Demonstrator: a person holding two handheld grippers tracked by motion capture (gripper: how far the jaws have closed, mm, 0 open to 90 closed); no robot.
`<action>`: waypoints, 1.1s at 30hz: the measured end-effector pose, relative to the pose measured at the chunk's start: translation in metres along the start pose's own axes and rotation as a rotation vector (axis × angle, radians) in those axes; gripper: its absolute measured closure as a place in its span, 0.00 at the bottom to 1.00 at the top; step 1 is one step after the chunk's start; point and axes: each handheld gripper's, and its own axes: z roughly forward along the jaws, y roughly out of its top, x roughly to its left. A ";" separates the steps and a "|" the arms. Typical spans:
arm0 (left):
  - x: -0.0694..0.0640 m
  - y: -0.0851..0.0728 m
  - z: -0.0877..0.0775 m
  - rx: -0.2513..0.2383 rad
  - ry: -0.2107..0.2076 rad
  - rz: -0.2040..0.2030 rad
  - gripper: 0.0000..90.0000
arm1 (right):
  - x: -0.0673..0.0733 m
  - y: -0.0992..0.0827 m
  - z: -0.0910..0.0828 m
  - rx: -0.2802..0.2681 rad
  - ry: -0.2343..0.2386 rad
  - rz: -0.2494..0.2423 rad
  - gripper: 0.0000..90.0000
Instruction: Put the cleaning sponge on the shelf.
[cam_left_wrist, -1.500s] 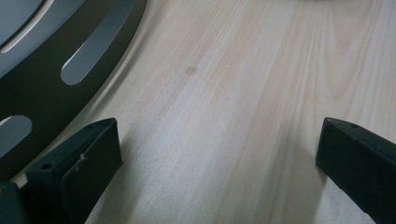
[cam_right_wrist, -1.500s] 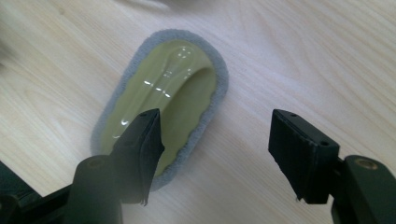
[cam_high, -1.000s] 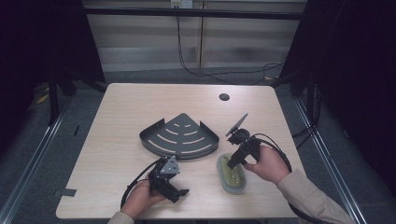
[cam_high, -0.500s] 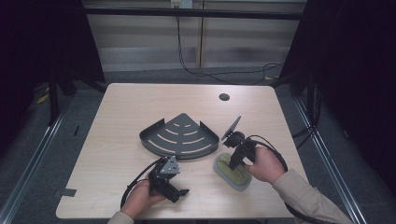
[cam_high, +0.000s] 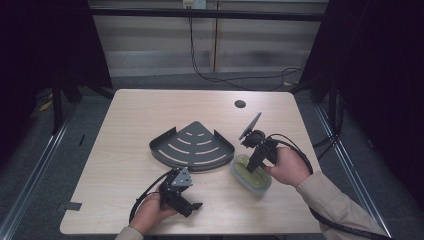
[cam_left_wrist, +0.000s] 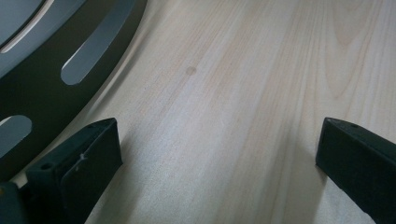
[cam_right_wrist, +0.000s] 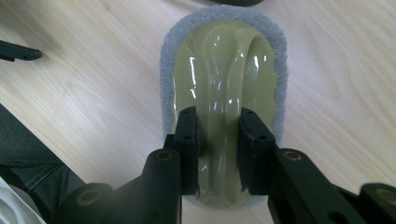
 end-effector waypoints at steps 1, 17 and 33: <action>0.000 0.000 0.000 0.000 0.000 0.000 0.00 | 0.000 0.002 -0.002 0.002 -0.002 -0.005 0.80; 0.000 0.000 0.000 -0.002 -0.005 -0.001 0.00 | -0.002 0.024 -0.022 0.007 0.008 -0.020 0.80; 0.000 0.000 0.000 -0.001 -0.003 -0.001 0.00 | -0.007 0.050 -0.042 -0.009 -0.017 -0.023 0.80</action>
